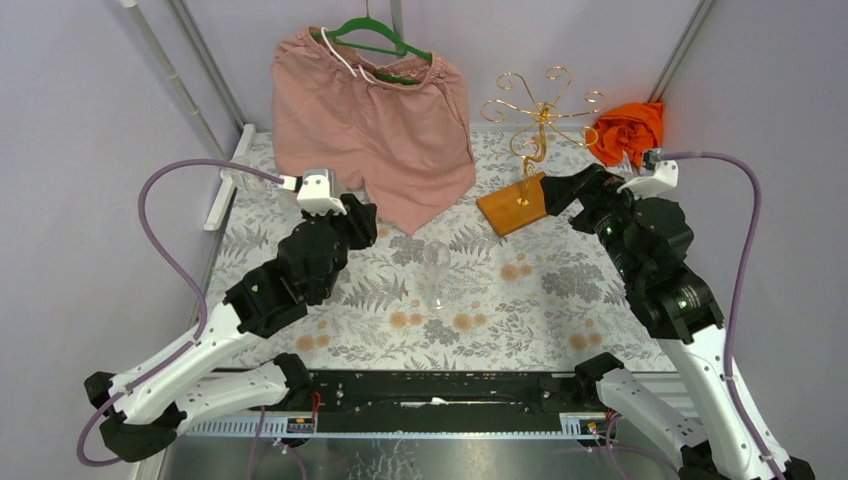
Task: Take the wine glass off the wine glass rack
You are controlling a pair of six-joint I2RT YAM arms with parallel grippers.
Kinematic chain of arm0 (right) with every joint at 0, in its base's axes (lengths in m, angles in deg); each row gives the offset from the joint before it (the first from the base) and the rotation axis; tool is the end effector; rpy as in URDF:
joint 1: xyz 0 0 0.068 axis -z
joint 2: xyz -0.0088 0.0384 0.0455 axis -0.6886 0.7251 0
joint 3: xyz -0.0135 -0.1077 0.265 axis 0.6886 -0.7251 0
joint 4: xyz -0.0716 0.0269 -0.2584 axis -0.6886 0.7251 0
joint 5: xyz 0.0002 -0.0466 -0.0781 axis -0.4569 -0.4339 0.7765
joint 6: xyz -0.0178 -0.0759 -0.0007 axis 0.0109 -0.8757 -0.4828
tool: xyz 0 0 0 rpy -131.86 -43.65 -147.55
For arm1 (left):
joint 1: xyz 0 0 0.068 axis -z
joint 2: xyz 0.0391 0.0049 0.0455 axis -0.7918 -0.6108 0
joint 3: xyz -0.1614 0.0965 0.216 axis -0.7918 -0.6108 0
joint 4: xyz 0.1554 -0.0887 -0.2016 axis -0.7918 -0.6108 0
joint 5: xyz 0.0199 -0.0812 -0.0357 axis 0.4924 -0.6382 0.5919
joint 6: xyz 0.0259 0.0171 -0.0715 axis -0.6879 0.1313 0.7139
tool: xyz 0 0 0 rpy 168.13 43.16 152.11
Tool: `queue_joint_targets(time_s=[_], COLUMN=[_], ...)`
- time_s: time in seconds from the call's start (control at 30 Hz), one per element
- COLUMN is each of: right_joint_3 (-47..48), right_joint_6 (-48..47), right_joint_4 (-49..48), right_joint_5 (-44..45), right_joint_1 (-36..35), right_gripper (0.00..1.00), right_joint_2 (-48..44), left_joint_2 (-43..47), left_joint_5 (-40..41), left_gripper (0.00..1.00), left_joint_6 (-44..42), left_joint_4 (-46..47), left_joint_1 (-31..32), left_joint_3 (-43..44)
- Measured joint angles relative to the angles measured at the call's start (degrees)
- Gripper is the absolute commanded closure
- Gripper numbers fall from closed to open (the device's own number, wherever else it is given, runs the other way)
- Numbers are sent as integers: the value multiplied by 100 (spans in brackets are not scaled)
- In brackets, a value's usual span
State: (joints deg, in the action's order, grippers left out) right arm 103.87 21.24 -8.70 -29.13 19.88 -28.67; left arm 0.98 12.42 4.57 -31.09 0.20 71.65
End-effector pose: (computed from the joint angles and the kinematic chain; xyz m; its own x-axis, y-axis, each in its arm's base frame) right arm 0.1623 0.0574 0.4566 -0.1123 0.5140 -0.8504 -0.1909 0.8287 0.5261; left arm 0.1589 -0.1368 0.3976 -0.2098 -0.2480 -0.9458 0.1511 0.9474 -0.2820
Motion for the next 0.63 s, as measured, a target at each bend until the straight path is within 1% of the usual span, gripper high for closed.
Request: queue_joint_targets(time_s=[0.2,0.57,0.63], right_joint_3=[-249,-254,-269], right_joint_6=[2,4,4], right_joint_4=[7,11,9], right_joint_5=[98,168,166], right_joint_1=[0,0,0], right_gripper=[0,0,0], right_joint_2=[4,-35,-26], left_joint_2=[129,-17,-26], left_joint_5=[240,297,299], left_gripper=[51,50,47], left_joint_6=[2,42,42], left_joint_4=[369,372,367], left_joint_1=[2,2,2], left_joint_3=[-31,-28,-28])
